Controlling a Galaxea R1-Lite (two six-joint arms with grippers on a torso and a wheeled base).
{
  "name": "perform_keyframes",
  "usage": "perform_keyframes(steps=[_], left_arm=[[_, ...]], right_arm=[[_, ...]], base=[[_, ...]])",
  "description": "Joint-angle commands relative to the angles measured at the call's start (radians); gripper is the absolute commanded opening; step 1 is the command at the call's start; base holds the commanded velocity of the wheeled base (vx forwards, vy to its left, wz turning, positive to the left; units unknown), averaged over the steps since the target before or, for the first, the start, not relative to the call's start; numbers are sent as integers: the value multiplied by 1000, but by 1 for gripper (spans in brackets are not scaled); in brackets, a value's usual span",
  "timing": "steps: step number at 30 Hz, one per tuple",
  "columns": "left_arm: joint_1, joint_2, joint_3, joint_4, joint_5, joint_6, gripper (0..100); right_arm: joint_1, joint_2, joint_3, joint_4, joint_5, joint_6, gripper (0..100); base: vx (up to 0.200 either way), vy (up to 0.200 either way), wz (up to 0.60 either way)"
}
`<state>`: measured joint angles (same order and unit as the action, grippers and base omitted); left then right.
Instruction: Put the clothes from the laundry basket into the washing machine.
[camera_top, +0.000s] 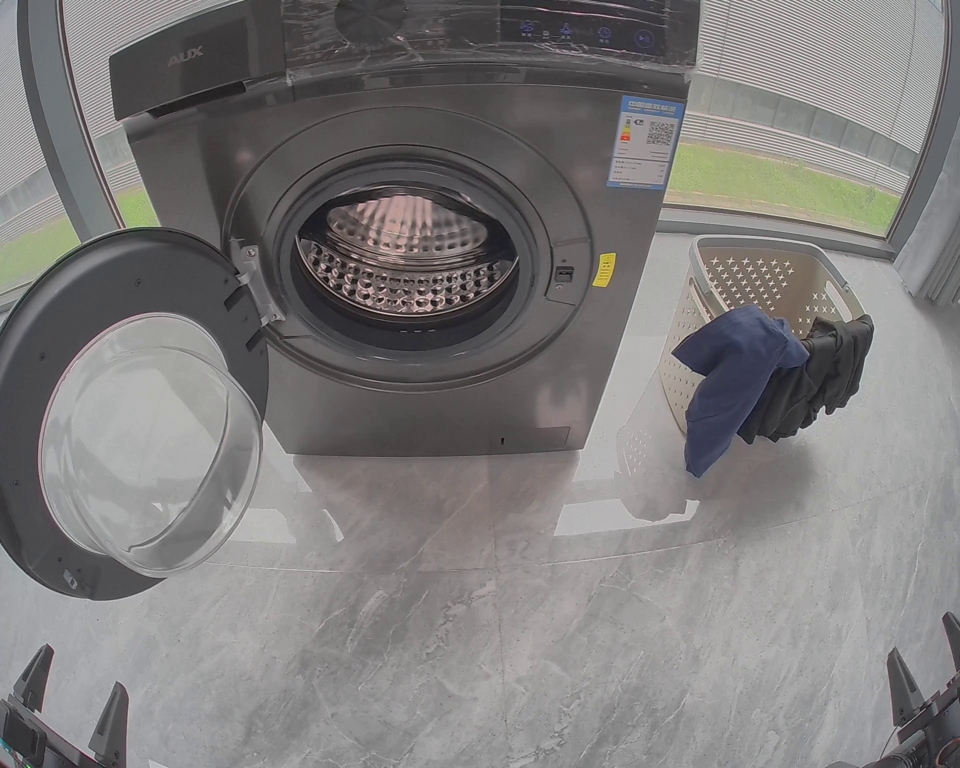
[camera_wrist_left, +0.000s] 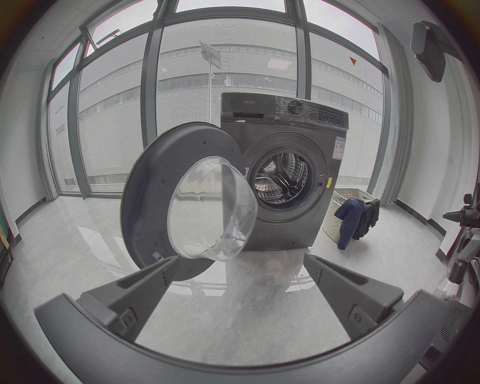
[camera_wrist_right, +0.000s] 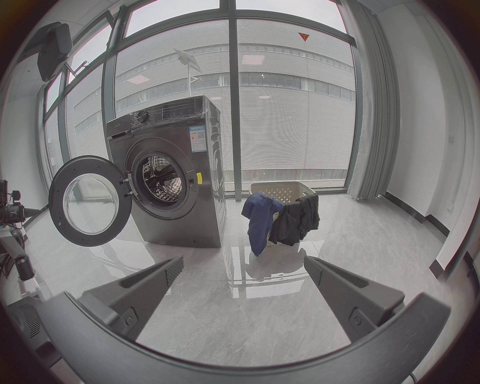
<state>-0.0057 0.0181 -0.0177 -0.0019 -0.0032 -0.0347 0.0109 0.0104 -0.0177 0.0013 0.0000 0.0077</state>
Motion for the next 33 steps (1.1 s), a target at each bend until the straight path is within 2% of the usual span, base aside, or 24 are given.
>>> perform_keyframes(steps=[1,20,33], left_arm=[[0,-18,18,-1,0,-1,100],[0,-18,18,-1,0,-1,100],[0,-18,18,-1,5,1,100]], right_arm=[[1,-10,16,0,0,0,100],[1,-10,16,0,0,0,100],[0,-10,16,0,0,0,100]], base=[[0,0,0],[0,0,0],[0,-200,0]])
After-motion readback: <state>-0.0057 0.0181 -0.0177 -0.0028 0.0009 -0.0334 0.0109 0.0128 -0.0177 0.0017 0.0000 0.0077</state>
